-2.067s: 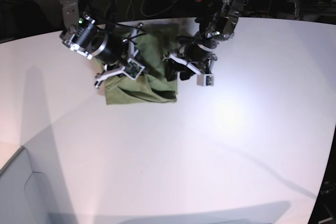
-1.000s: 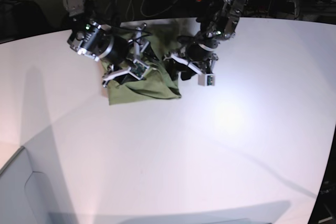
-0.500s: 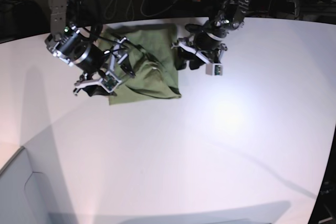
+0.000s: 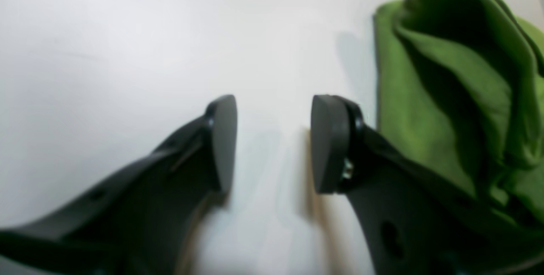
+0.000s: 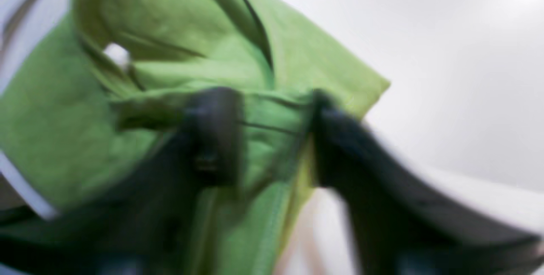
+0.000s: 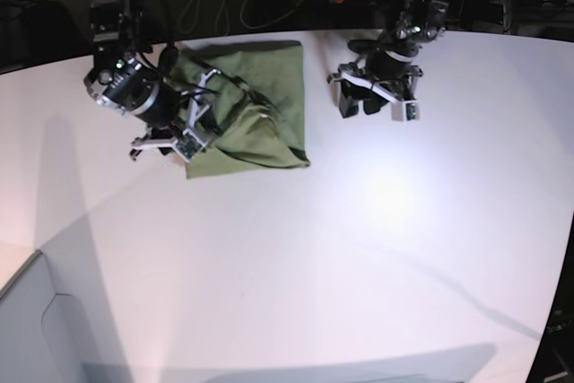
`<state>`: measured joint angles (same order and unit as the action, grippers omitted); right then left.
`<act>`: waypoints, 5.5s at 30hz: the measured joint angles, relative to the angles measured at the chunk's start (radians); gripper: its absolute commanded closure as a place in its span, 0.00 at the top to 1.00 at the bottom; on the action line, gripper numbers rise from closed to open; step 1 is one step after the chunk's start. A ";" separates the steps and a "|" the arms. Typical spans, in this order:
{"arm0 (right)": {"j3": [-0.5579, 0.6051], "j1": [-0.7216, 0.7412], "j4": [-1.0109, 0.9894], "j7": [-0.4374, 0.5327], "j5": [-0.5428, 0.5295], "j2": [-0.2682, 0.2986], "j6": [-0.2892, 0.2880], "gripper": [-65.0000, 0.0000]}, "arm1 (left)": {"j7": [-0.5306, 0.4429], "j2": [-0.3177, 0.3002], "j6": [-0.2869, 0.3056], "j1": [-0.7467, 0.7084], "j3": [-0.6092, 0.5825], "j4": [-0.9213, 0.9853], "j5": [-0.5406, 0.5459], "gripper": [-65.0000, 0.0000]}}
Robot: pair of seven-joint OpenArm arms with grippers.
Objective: Fold the T-shirt properly
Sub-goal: 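Release the shirt and raise the right gripper, then grasp the shirt edge with the left gripper and fold it over, then grasp the bundle with both grippers and pull it to square it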
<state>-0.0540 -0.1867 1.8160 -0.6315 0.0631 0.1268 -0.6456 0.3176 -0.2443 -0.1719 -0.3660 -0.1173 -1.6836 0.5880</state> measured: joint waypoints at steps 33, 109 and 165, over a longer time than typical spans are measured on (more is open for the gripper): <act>0.411 -0.245 0.236 0.061 0.016 0.073 -0.001 0.00 | 0.008 -0.003 -0.001 0.009 0.111 -0.002 0.000 0.43; -0.176 -0.085 0.098 0.075 0.004 -0.014 0.000 0.69 | 0.016 -0.005 -0.003 -0.050 -0.390 -0.082 -0.007 0.39; 0.066 -0.273 0.189 0.083 0.004 -0.094 -0.001 0.00 | 0.009 -0.119 -0.003 0.000 -0.279 -0.099 -0.004 0.00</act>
<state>0.0116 -0.4595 2.0052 -0.5488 0.0669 0.0330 -0.6464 0.3267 -0.3634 -0.1753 -0.3660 -0.3962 -1.7824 0.5842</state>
